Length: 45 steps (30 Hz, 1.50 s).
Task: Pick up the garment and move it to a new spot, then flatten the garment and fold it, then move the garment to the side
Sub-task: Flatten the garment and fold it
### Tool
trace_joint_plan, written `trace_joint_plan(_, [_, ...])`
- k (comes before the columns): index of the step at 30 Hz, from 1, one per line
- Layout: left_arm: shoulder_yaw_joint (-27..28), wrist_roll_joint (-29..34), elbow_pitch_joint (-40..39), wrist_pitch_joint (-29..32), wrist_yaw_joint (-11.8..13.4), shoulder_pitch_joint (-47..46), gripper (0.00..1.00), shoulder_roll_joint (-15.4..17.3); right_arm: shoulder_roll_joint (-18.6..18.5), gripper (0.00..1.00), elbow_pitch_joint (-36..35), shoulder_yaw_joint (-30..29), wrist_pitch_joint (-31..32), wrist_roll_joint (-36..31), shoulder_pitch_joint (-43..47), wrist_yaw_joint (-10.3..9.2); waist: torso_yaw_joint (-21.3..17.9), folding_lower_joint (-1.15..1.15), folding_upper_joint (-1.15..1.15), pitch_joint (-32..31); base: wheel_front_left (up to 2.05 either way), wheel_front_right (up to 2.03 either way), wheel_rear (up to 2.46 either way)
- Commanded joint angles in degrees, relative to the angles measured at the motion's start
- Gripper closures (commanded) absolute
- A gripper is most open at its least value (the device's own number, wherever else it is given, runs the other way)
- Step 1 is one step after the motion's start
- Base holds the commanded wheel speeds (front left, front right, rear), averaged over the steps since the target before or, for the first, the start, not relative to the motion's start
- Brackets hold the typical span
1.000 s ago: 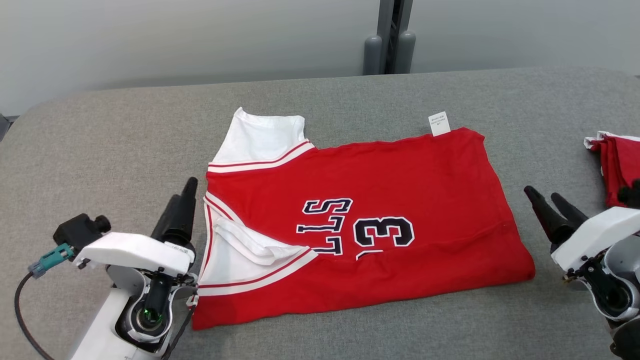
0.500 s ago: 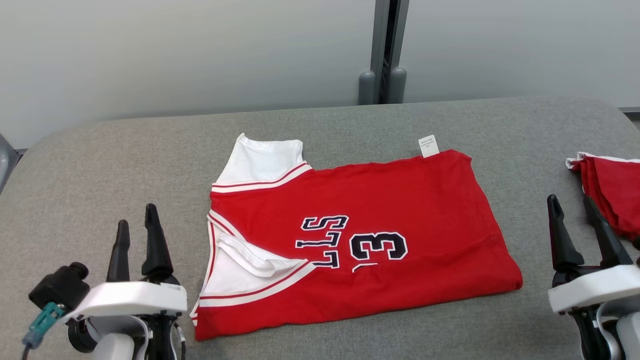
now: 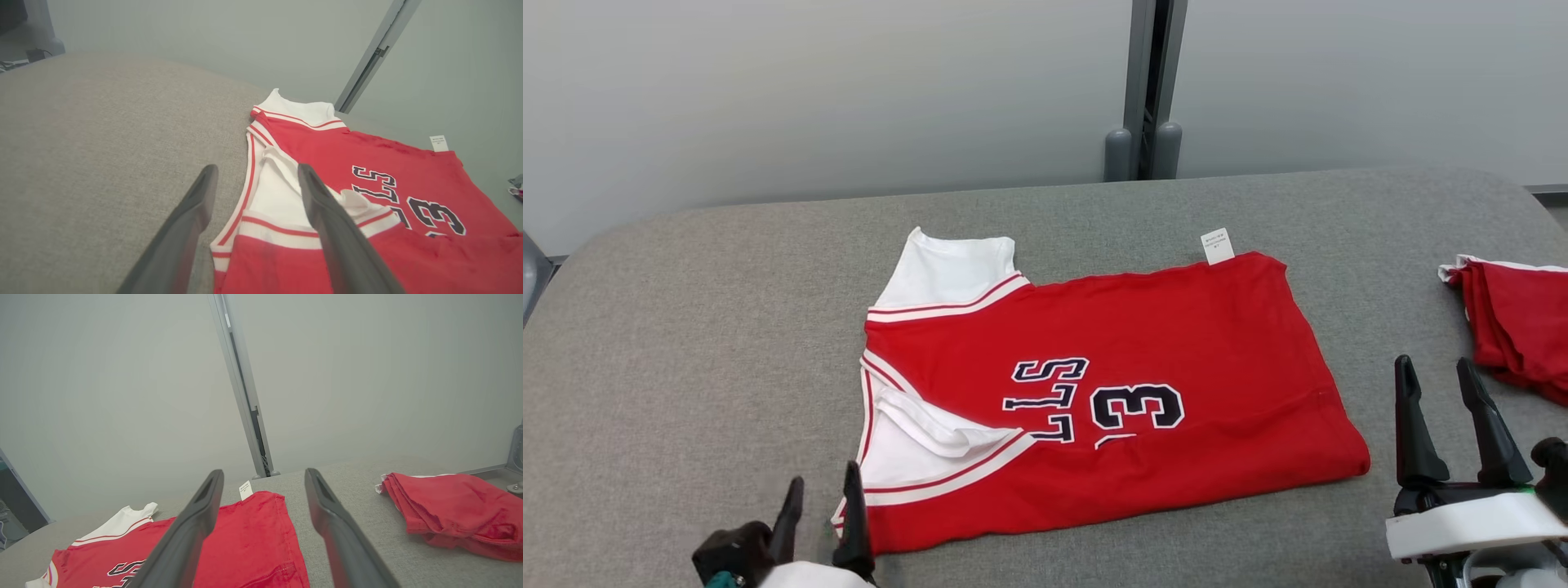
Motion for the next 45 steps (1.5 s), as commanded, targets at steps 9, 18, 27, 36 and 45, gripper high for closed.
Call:
trace_joint_plan(9, [-4.7, -5.6, 10.2, -0.1, 1.1, -2.6, 0.00, 0.2, -0.1, 0.00, -0.2, 0.5, -0.4, 0.0, 0.5, -0.02, -1.3, 0.00, 0.00, 0.2, 0.00, 0.00, 0.00])
trace_joint_plan(18, [-5.9, -9.2, 20.0, -0.1, 4.2, -6.3, 0.00, 0.2, -0.1, 0.00, -0.2, 0.3, -0.4, 1.2, 0.4, -0.02, -2.4, 0.00, 0.00, 0.3, 0.00, 0.00, 0.00])
trace_joint_plan(27, [-8.6, -11.7, 27.5, 0.2, 3.0, -9.4, 0.00, 0.1, -0.2, 0.00, -0.7, 0.3, -0.4, 1.6, 0.2, -0.02, -2.8, 0.00, 0.00, 1.0, 0.00, 0.00, 0.00])
trace_joint_plan(36, [-10.3, -11.1, 25.8, 0.0, 0.5, -12.3, 1.00, 0.2, 0.7, 0.00, 2.9, -2.6, -0.4, 3.7, 0.3, -0.02, -1.2, 0.00, 0.00, 1.7, 0.00, 0.00, 0.00])
trace_joint_plan(45, [-8.1, -3.2, 13.9, -0.1, 0.4, -7.2, 1.00, 0.3, 1.7, 0.00, 21.3, -4.9, 4.0, 10.2, -3.7, -0.02, 2.8, 0.00, 0.00, 1.8, 0.00, 0.00, 0.00])
